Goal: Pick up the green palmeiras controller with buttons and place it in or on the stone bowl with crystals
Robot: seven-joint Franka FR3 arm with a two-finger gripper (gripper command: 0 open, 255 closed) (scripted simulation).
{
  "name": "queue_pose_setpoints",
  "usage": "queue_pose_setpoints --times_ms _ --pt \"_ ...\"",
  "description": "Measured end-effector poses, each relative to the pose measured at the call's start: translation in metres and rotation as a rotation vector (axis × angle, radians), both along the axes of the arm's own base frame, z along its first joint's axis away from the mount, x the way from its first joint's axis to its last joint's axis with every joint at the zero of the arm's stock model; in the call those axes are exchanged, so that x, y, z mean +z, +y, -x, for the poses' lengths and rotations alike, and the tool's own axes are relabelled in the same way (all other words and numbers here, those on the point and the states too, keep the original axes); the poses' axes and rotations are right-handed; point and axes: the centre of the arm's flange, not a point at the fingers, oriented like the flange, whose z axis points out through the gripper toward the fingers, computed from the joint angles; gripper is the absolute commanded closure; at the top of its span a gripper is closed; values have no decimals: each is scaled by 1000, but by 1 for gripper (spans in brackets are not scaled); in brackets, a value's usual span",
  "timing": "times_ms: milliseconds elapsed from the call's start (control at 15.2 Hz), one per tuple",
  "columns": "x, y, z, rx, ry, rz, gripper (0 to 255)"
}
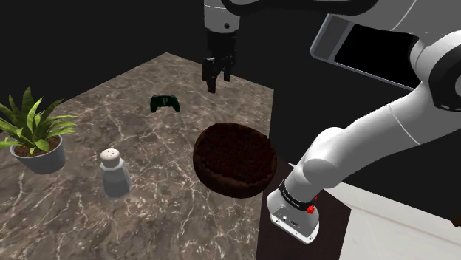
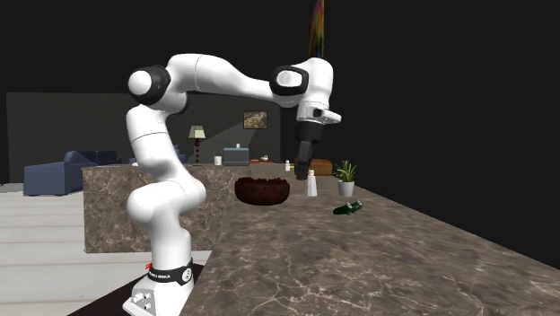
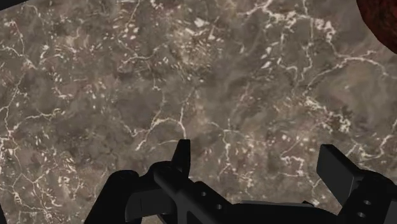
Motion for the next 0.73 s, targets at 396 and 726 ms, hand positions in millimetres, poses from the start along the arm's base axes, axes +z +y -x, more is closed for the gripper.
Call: queue_pose_setpoints --times_ms 396,726 --pt "-26 65 -49 64 7 38 0" --pt "-46 109 -79 105 13 63 0"
